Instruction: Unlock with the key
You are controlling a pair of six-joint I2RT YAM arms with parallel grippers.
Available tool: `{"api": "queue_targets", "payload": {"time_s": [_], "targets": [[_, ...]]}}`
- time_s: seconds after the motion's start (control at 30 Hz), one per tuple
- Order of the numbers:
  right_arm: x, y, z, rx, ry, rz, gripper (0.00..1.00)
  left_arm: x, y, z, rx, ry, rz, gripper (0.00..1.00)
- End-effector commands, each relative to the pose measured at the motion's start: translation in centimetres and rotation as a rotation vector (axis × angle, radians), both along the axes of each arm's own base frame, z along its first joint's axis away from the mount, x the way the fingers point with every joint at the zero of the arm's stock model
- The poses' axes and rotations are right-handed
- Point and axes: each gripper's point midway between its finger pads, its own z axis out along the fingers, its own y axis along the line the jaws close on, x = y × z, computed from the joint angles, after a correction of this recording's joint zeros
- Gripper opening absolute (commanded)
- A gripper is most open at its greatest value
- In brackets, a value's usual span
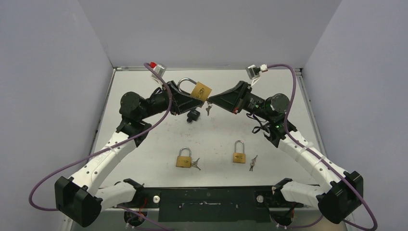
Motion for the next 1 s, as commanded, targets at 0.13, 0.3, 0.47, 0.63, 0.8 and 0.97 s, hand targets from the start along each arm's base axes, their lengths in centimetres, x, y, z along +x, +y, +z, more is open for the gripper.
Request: {"api": "queue_targets", "payload": {"time_s": [0.13,0.3,0.47,0.63,0.8,0.97], "targets": [[-0.1,2.4,2.8,0.026,-0.111,-0.042,0.0,-6.5,-1.8,3.2,-0.083,-0.129,-0.261,0.0],[-1.0,3.1,3.3,0.128,0.099,0.118,0.0,-5.1,-1.7,2.6,0.02,-0.325,-0.128,0.0],[-2.4,2.1,2.9,0.298,0.405,0.307,0.0,-3.0,-1.5,2.4,0.095,-0.579,-0.021,0.0],[-2.5,0.8,2.3,0.393,0.584,0.342,0.0,-1.1,-1.5,2.6,0.088,-0.721,0.054,0.0],[0.4,-0.6,0.0,0.225,0.408,0.064,0.34,-0.1,-1.8,2.4,0.075,-0.609,0.038,0.0],[2.6,-4.7,-1.3,0.015,0.079,-0.267,0.79,-1.1,-1.6,1.6,0.027,-0.47,-0.016,0.0]]}}
